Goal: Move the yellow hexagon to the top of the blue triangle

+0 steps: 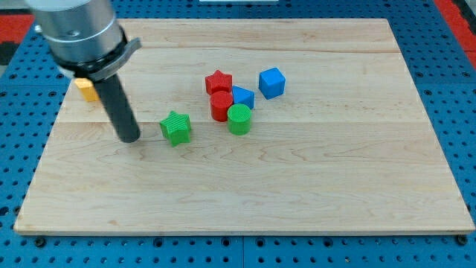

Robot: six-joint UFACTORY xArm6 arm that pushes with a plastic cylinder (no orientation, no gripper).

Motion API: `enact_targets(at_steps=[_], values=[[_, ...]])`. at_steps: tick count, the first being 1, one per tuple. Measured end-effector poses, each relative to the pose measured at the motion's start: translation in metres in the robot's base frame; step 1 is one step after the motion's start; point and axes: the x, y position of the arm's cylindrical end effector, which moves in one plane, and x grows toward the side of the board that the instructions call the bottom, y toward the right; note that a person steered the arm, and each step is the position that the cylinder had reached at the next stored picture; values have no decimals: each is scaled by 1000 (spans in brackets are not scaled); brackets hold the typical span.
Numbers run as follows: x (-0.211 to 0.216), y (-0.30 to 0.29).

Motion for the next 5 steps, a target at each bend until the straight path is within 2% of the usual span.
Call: enact_targets(at_steps=[2, 3, 4, 5], values=[[-1, 112], [-1, 146], [4, 24], [-38, -97]])
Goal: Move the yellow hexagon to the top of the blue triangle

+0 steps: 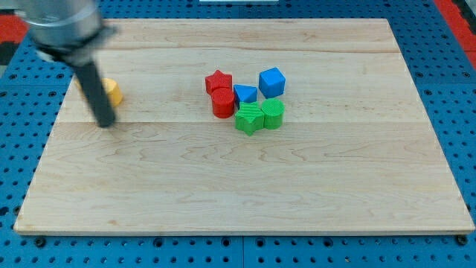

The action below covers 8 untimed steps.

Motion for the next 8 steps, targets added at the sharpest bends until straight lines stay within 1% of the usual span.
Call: enact_targets(at_steps=[1, 2, 3, 4, 5, 6, 7, 8], values=[[-48, -17], [-78, 23], [-105, 50], [-106, -55], [-133, -12], [-142, 80], [-158, 146], [-198, 145]])
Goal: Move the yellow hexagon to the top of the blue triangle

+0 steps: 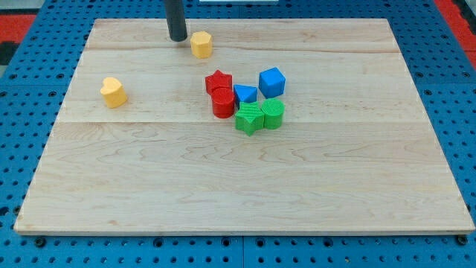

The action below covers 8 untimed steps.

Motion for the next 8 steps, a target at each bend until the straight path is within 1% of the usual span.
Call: enact_targets(at_steps=[1, 2, 3, 4, 5, 6, 7, 8], values=[[15, 50], [50, 67], [33, 12], [53, 34], [70, 95], [86, 121], [78, 131], [70, 109]])
